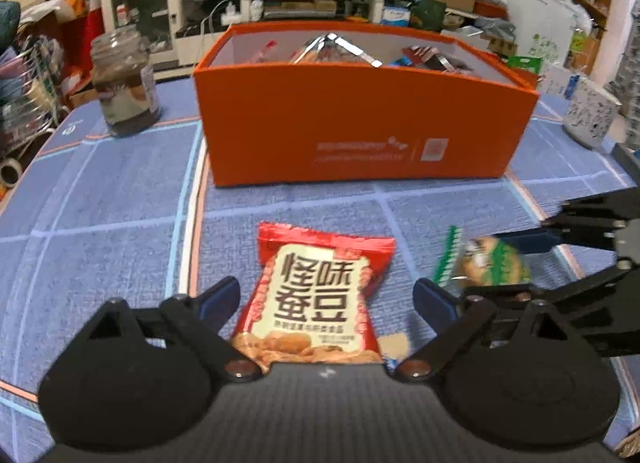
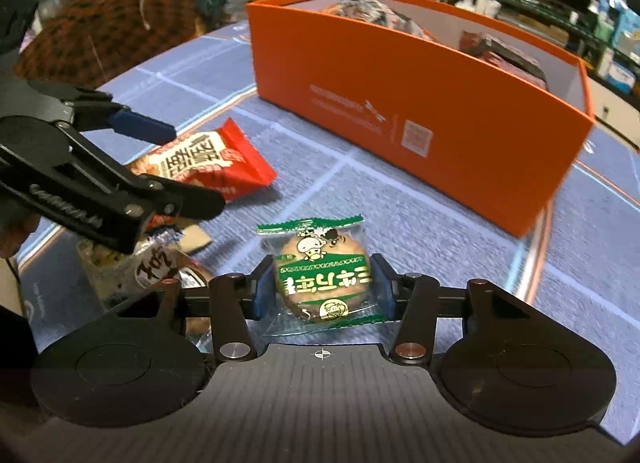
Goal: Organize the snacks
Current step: 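Grasp red broad-bean bag with left gripper while right gripper grasps green-wrapped cake, then drop red bag into orange box with left gripper while right gripper drops green cake inside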
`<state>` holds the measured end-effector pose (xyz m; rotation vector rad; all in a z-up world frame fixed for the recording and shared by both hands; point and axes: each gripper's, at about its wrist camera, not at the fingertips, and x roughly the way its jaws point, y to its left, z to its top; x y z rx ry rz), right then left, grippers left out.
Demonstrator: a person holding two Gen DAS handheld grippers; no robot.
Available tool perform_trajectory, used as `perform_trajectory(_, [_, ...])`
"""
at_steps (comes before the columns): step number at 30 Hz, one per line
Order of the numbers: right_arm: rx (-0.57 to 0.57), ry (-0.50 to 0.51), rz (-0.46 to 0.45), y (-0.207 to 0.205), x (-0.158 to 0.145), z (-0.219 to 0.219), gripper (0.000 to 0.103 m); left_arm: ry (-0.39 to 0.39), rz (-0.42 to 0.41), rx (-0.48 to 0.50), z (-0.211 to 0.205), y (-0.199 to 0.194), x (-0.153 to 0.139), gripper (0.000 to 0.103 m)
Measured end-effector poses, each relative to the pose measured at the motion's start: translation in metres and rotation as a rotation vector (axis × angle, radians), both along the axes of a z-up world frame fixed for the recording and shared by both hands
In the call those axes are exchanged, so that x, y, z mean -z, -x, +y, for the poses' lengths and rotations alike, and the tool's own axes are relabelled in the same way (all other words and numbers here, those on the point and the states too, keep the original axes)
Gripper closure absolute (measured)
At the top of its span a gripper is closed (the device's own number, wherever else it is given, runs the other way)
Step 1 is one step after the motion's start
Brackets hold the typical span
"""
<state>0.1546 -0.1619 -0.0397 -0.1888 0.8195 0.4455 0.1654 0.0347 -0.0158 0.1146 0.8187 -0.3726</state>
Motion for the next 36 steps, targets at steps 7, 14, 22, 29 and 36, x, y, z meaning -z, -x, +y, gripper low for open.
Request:
perform_trajectory(7, [0.050,0.016,0.004,0.003,-0.003,-0.002,0.067,-0.034,0.030,-0.028,0.002,-0.004,0.009,0.013])
perform_trajectory(14, [0.084,0.023,0.008,0.005,-0.004,0.002,0.068,-0.061,0.042,-0.033,-0.003,-0.002,0.010,0.034])
perform_trajectory(22, [0.106,0.022,0.005,0.007,-0.005,0.003,0.068,-0.084,0.035,-0.039,-0.007,0.000,0.006,0.041])
perform_trajectory(29, [0.118,0.038,-0.014,0.010,-0.008,0.004,0.069,-0.063,-0.004,-0.066,-0.002,0.003,-0.008,0.041])
perform_trajectory(36, [0.135,0.000,-0.078,0.016,-0.036,-0.003,0.069,0.022,-0.061,-0.083,0.017,0.016,-0.044,0.041])
